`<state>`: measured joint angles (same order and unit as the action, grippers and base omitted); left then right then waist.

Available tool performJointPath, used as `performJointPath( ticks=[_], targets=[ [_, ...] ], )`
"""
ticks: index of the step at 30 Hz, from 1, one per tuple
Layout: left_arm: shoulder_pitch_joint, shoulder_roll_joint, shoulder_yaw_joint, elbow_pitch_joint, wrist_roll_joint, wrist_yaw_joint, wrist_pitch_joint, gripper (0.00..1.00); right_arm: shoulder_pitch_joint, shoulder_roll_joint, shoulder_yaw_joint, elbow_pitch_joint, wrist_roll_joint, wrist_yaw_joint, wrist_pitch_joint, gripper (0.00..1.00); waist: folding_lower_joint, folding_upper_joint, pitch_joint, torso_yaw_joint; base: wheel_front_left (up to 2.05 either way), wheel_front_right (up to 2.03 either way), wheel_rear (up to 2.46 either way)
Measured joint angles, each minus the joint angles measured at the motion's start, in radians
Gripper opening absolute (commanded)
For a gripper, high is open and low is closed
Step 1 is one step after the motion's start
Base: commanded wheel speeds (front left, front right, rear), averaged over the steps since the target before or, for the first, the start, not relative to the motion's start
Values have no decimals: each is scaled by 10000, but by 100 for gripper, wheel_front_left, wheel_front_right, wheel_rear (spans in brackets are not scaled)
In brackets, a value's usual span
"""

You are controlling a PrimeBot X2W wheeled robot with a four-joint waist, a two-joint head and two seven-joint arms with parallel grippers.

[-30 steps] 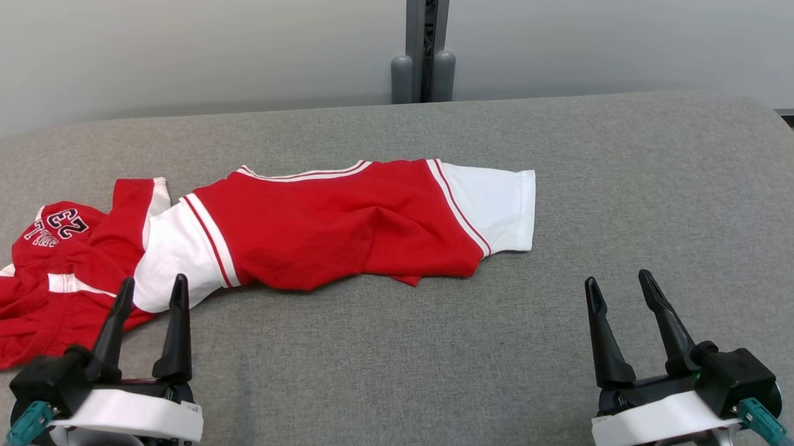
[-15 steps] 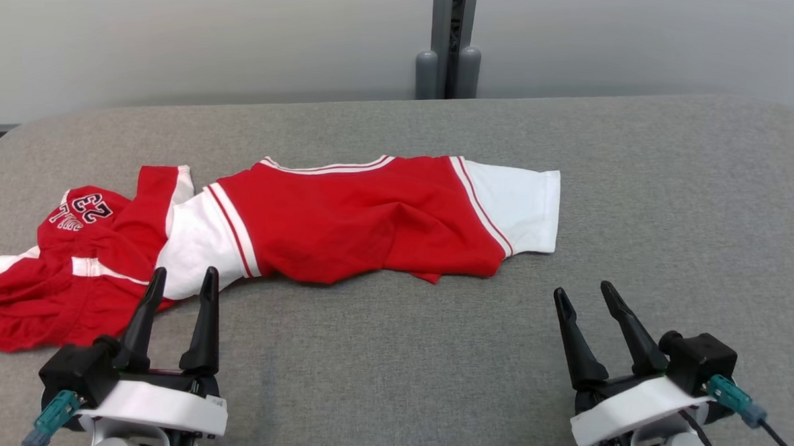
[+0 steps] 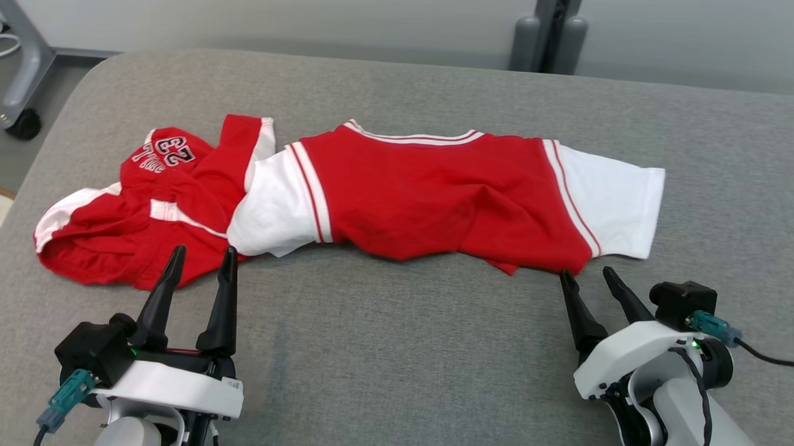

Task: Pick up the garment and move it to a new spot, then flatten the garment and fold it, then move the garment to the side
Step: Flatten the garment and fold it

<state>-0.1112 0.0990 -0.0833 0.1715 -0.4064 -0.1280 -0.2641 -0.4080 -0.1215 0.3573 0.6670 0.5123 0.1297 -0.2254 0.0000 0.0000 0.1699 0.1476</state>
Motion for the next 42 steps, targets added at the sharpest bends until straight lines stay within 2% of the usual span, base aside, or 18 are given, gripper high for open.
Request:
performJointPath(
  ticks=[13,14,15,16,23,29,33,42],
  targets=[
    [-221,52,-151,69,-165,-17,0,100,-1363,127,307,2027,1603,0,79,100,0,0,433,862,0,0,0],
    [-226,52,-157,69,-176,-17,0,100,-1423,127,334,2096,1643,-2,38,92,0,0,442,900,0,0,0],
    [-229,54,-161,71,-182,-17,0,100,-1459,125,343,2165,1666,-2,-44,41,0,0,447,932,0,0,0],
    [-230,63,-165,75,-196,-17,0,100,-1499,113,336,2190,1678,-2,-107,0,0,0,451,960,0,0,0],
    [-230,40,-180,125,-234,-17,0,100,-1642,-59,50,2171,1561,0,-320,0,0,0,401,1087,0,0,0],
    [-239,-48,-284,90,-240,-17,0,100,-1805,-303,-901,871,928,0,-349,0,0,0,452,1219,0,0,0],
    [-381,-125,-391,56,-299,-17,0,100,-1842,-435,-1070,261,384,0,-349,0,0,0,568,1443,0,0,0],
    [-697,-245,-702,4,-566,-19,0,100,-3966,-1204,-834,932,176,0,-349,0,0,0,1280,2093,0,0,0]
  ],
)
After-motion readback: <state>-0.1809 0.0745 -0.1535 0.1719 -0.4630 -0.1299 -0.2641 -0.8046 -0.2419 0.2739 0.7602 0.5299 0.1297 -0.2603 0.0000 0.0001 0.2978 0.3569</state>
